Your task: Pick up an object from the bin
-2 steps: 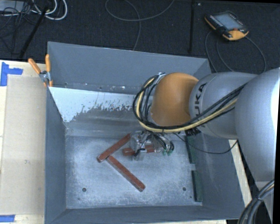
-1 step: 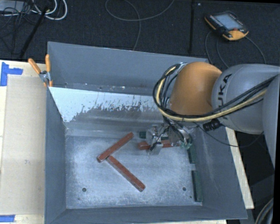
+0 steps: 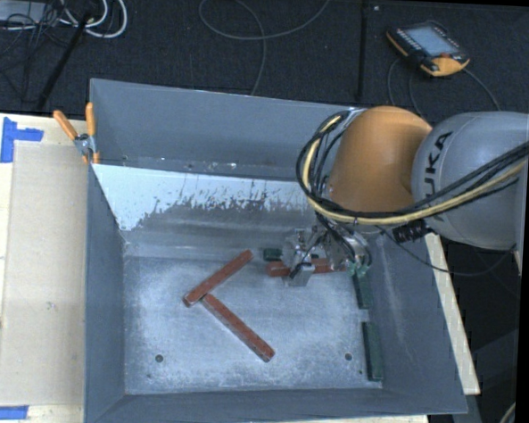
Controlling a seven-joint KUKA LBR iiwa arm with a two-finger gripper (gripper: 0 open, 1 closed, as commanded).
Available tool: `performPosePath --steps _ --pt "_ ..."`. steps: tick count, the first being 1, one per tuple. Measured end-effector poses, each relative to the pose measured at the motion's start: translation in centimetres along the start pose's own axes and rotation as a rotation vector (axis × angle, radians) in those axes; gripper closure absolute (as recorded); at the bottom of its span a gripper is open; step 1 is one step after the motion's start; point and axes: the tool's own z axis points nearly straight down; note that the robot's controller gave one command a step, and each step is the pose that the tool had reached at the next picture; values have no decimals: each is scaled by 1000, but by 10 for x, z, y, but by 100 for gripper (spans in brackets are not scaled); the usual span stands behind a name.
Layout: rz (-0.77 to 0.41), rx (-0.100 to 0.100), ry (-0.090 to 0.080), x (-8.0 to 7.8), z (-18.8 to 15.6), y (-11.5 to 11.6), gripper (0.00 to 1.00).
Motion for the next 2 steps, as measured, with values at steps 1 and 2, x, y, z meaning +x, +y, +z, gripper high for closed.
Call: performPosePath --steps 1,2 --pt "-5 -8 11 11 -44 12 100" --pt "-45 -6 7 45 -90 -18 100"
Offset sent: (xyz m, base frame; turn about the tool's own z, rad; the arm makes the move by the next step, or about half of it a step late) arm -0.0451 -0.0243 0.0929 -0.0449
